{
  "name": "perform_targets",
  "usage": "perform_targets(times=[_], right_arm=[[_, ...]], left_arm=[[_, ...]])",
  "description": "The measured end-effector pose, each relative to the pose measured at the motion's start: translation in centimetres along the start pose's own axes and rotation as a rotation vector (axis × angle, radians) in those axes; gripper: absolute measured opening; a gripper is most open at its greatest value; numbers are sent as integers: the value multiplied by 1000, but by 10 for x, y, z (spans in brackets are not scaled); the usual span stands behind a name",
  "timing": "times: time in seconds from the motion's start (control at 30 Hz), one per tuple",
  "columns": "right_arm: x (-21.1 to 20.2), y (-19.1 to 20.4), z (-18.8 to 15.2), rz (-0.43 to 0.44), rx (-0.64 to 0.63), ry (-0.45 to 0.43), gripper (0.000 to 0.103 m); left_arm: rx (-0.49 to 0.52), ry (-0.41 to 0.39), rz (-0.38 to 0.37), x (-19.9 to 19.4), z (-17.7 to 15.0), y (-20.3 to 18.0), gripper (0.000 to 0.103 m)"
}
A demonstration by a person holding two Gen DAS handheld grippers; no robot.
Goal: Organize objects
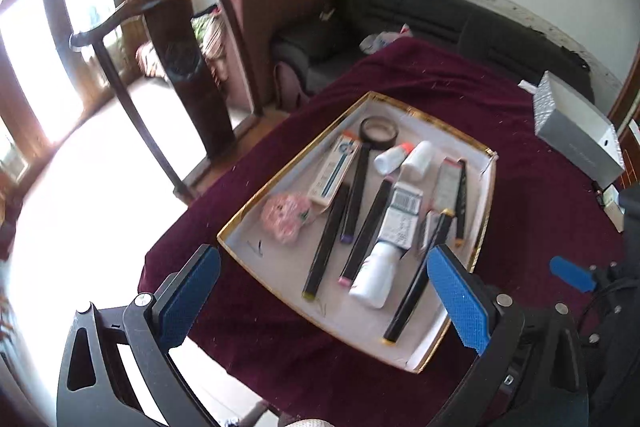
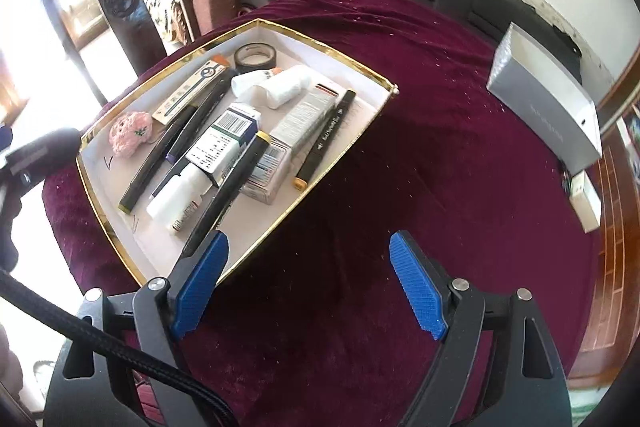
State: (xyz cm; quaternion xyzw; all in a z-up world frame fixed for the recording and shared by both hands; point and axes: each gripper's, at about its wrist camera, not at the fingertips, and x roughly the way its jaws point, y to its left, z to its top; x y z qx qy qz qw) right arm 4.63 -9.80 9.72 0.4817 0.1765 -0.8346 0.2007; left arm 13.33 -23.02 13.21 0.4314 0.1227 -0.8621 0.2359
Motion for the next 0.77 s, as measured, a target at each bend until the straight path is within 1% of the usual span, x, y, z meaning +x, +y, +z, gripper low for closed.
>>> perform_targets(times=[0.13, 0.33, 0.57, 0.77], right_arm=[[3, 5, 8, -18, -27, 3, 84], [6, 10, 19, -1, -21, 13, 84], [9, 13, 22, 8, -21, 24, 84], [12, 10, 22, 9, -14, 37, 84]], left_arm=[[-13, 24, 6, 8, -2, 5, 102], [-16, 34, 5, 13, -2, 11, 102], [-22, 44, 27, 19, 1, 17, 102], [-30, 83, 20, 31, 4, 16, 102]])
